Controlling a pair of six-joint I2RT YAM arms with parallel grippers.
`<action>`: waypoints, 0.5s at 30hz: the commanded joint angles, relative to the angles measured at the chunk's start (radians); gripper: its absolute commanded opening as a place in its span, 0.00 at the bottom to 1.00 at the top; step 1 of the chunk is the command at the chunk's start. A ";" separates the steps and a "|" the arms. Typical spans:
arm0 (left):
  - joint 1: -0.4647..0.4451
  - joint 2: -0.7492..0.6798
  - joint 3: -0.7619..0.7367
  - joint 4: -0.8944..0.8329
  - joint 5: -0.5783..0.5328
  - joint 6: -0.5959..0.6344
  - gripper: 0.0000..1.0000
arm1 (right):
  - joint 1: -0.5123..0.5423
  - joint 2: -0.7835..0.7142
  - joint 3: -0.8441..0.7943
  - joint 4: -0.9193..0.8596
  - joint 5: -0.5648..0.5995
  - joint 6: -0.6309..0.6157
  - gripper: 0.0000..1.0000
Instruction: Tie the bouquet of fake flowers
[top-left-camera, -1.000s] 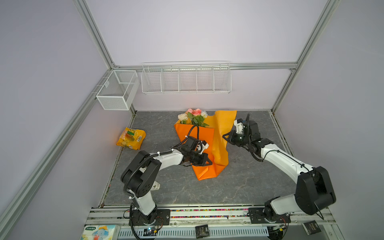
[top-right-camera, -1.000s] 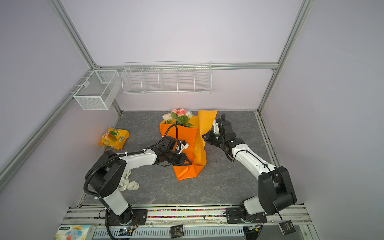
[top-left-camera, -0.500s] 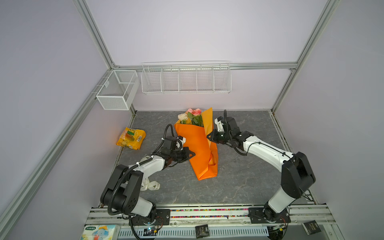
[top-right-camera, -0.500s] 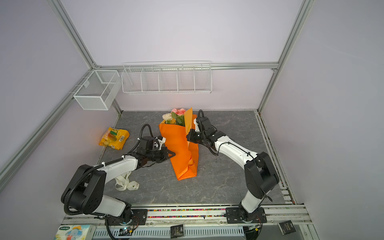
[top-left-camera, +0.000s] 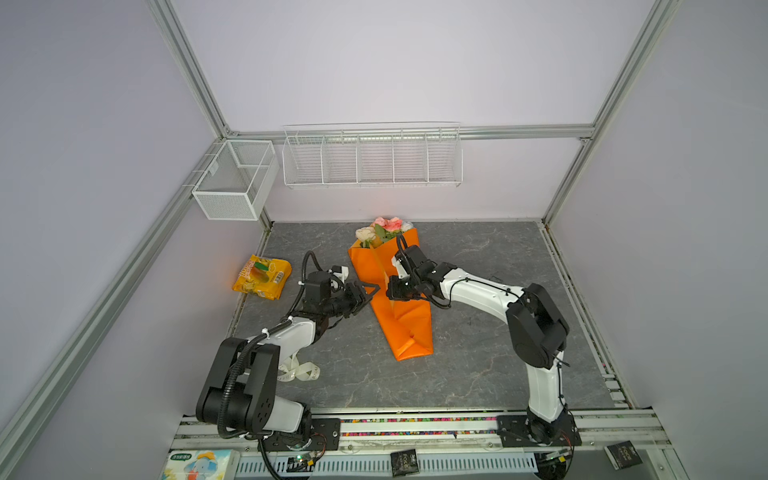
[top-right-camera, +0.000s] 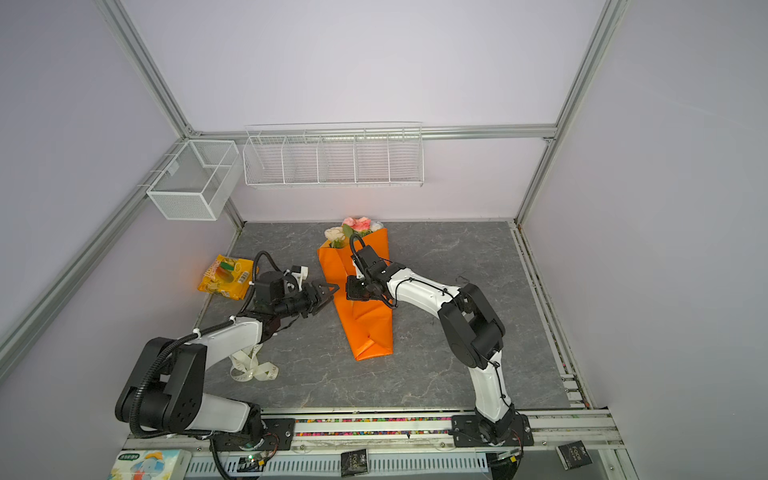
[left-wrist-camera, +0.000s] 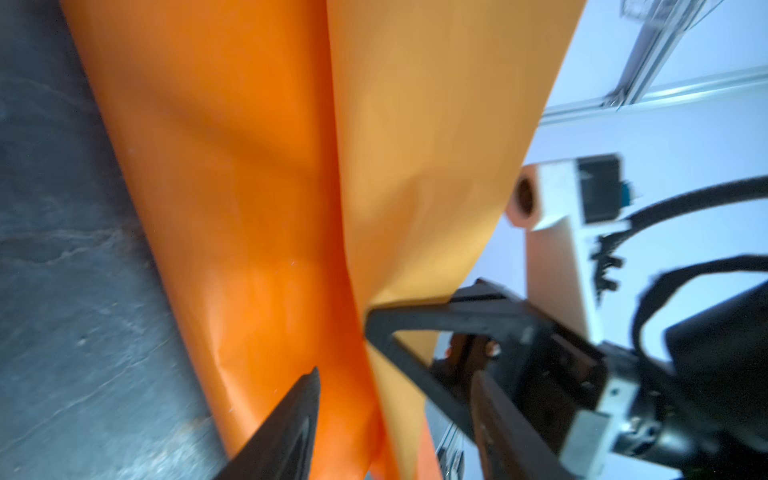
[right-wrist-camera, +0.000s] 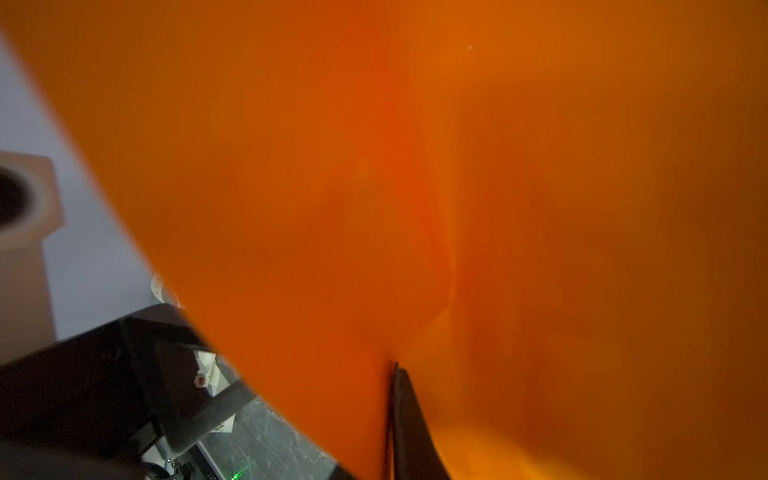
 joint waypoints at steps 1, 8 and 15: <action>0.029 0.013 -0.011 0.140 -0.017 -0.091 0.64 | 0.003 0.040 0.036 0.055 -0.030 0.024 0.10; 0.080 0.086 0.001 0.279 -0.013 -0.178 0.73 | 0.003 0.114 0.077 0.087 -0.084 0.048 0.14; 0.081 0.263 0.058 0.415 0.019 -0.255 0.78 | 0.006 0.119 0.034 0.169 -0.115 0.056 0.41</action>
